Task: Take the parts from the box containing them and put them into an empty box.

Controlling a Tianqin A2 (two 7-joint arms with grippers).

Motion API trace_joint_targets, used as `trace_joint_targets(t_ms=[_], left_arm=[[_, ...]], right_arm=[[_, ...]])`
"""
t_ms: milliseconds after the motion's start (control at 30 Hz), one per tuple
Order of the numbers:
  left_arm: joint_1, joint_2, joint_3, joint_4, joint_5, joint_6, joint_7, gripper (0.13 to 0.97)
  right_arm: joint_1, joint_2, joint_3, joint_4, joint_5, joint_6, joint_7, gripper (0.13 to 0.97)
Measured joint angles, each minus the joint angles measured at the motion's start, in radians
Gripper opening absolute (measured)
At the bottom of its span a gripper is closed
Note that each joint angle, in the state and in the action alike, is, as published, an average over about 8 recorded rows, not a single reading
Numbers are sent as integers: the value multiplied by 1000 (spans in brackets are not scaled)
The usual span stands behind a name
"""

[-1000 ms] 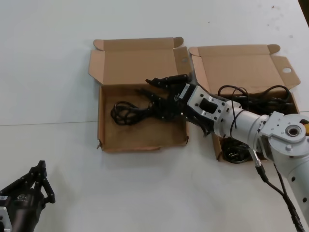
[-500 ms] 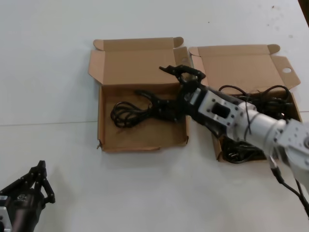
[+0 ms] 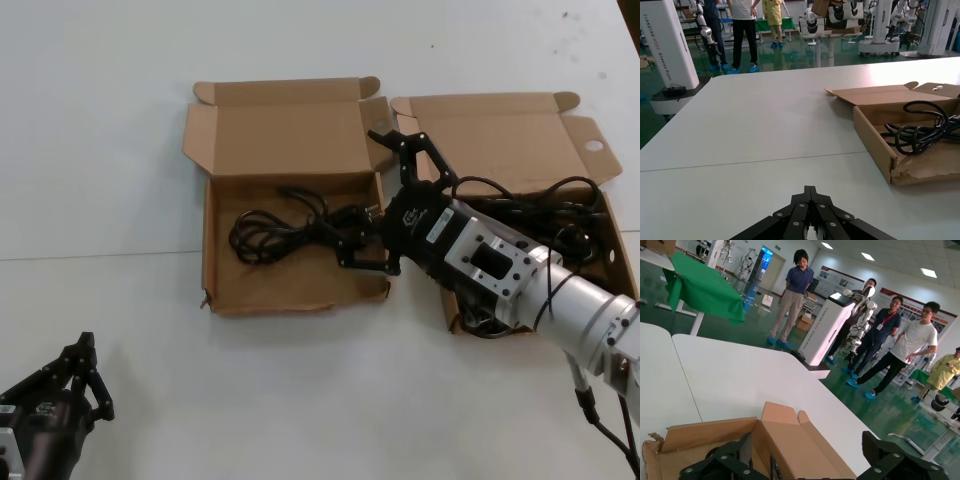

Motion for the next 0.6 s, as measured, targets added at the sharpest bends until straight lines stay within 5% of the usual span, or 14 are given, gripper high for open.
trace_joint_targets(t_ms=[200, 600], left_arm=[[0, 0, 0, 0, 0, 0, 0, 163], [0, 0, 0, 0, 0, 0, 0, 239]], right_arm=[[-1, 0, 1, 1, 2, 0, 0, 827], [-41, 2, 15, 16, 19, 33, 0, 930]])
